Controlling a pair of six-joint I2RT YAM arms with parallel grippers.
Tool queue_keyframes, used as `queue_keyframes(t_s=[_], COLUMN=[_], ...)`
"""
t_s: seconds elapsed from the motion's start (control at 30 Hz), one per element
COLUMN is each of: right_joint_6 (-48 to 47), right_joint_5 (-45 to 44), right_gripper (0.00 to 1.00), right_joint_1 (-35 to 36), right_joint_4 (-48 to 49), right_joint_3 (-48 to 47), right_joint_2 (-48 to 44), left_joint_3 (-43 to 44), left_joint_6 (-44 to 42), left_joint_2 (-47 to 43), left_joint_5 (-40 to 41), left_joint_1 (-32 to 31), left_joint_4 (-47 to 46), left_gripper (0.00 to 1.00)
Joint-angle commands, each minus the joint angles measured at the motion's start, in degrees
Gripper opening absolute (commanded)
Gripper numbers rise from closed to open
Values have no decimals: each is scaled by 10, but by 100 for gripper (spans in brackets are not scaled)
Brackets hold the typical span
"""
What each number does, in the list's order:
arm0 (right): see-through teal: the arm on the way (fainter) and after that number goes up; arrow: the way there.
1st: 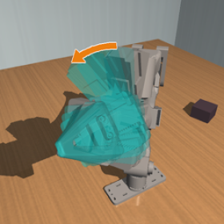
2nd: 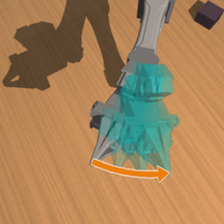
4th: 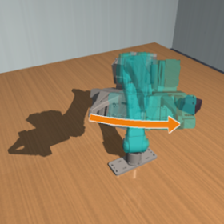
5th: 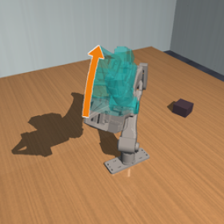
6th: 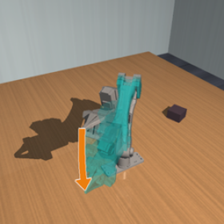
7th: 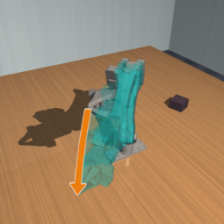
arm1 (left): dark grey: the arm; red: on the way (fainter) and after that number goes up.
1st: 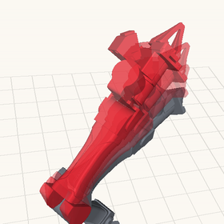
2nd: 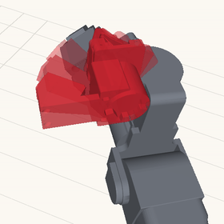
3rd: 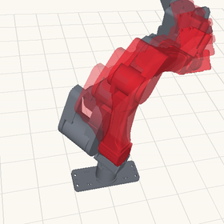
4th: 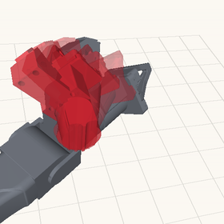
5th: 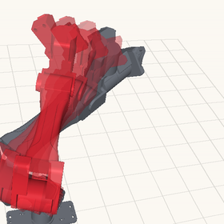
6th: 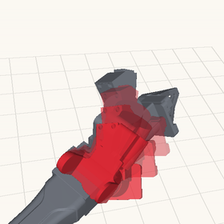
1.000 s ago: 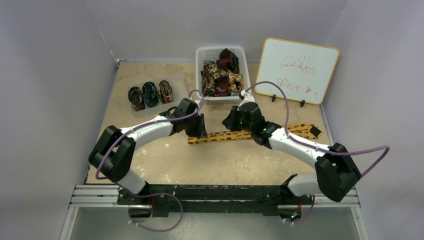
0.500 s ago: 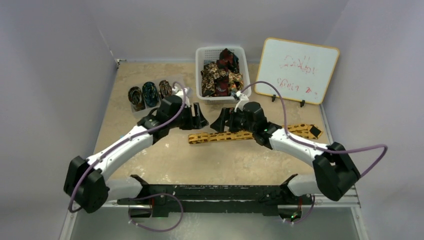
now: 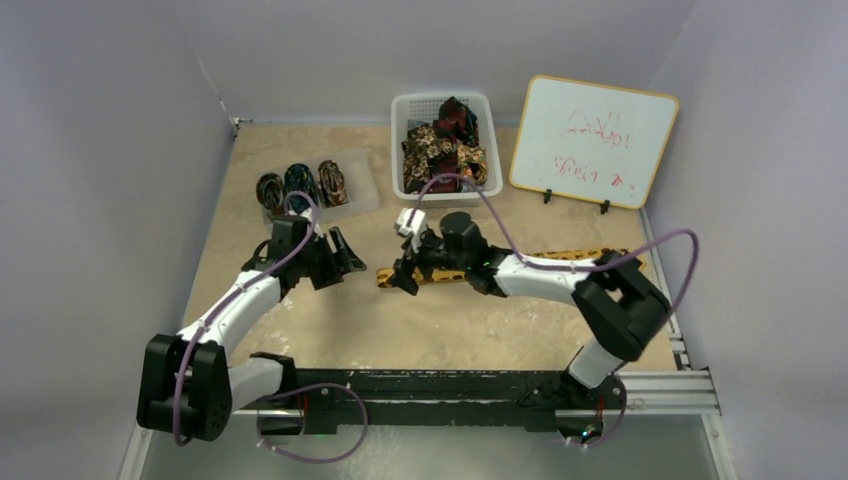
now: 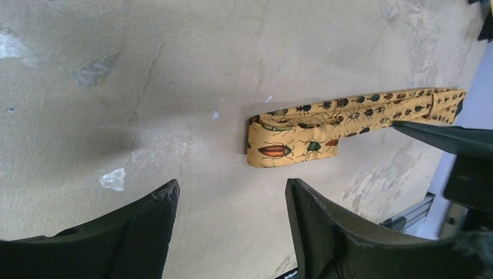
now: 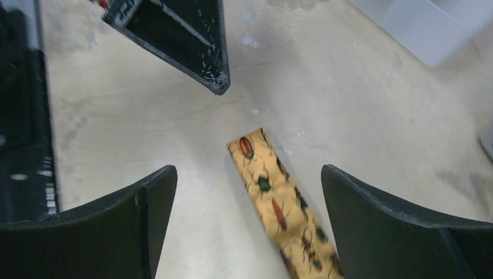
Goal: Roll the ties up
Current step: Roll the tie at the center of the board.
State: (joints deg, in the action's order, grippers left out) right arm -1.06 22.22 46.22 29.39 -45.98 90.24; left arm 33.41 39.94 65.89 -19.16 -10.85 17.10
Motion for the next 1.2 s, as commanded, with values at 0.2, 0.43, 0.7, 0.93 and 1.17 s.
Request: queue_keyframes(t_s=[0.2,0.43,0.7,0.93,1.17], right_joint_6=[-231,-303,-313,-312,-308], right_joint_5=[14,38,57,55,58], right_gripper=[98,92,91,81,48], right_joint_1=[17,17,17,17,21], right_joint_4=[-92,-199,-213,-220,-252], right_joint_3=[-137,-205,-205,-209,-226], right_joint_2=[124,213,229,235,262], left_joint_3=[-33,-35,-40,-40,-50], left_joint_6=[11,-7,-15,-16,-8], left_joint_2=[-50,-60,-65,-64,-66], left_joint_5=[-51,-60,-70,-70,-71], left_joint_1=[55,66,71,71,71], left_joint_4=[-21,-9,-6,-5,-14], left_gripper=[66,66,66,66,65])
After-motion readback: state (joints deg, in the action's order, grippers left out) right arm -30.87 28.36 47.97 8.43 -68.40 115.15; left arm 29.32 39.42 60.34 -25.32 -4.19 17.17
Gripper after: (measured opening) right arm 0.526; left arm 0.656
